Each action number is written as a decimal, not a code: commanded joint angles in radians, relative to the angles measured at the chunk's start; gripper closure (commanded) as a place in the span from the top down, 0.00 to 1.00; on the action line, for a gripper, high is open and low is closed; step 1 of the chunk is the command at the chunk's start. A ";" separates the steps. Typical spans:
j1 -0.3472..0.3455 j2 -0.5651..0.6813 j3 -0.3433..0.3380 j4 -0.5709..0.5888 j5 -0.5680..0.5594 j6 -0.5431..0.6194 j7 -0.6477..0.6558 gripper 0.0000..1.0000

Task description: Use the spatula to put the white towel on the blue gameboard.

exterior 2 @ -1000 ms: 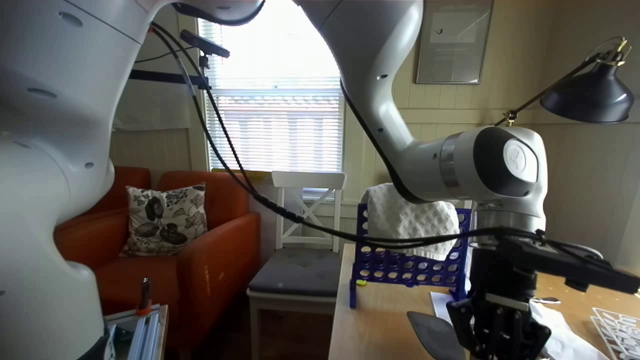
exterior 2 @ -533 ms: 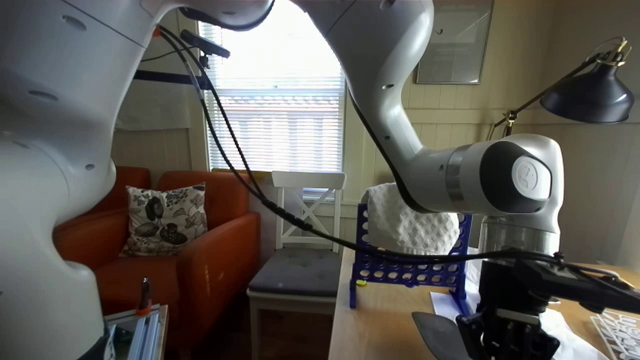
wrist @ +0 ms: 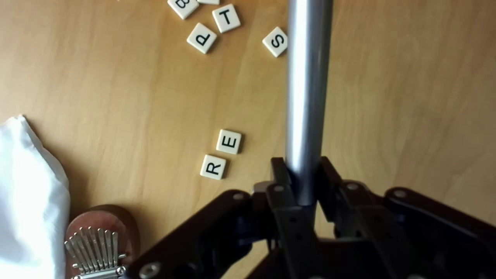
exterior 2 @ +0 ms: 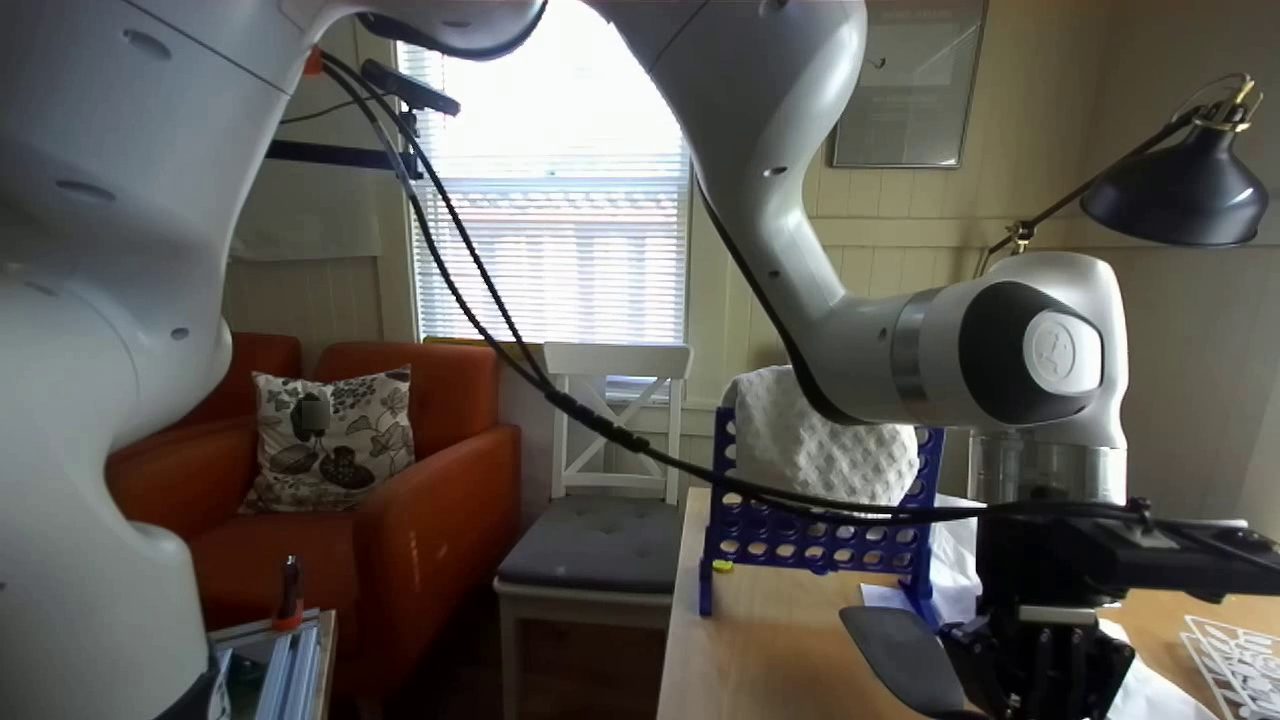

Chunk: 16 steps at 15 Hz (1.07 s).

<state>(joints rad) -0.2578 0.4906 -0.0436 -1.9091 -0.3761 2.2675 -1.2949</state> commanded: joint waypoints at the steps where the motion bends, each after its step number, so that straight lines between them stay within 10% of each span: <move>1: 0.022 0.005 0.002 0.001 0.054 0.002 0.012 0.06; 12: 0.043 0.088 0.034 0.044 0.112 -0.007 -0.021 0.06; 13: 0.045 0.092 0.030 0.048 0.110 -0.013 -0.014 0.47; 16: 0.044 0.110 0.027 0.070 0.108 -0.041 -0.022 0.61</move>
<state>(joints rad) -0.2115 0.5708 -0.0140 -1.8885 -0.2952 2.2665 -1.2915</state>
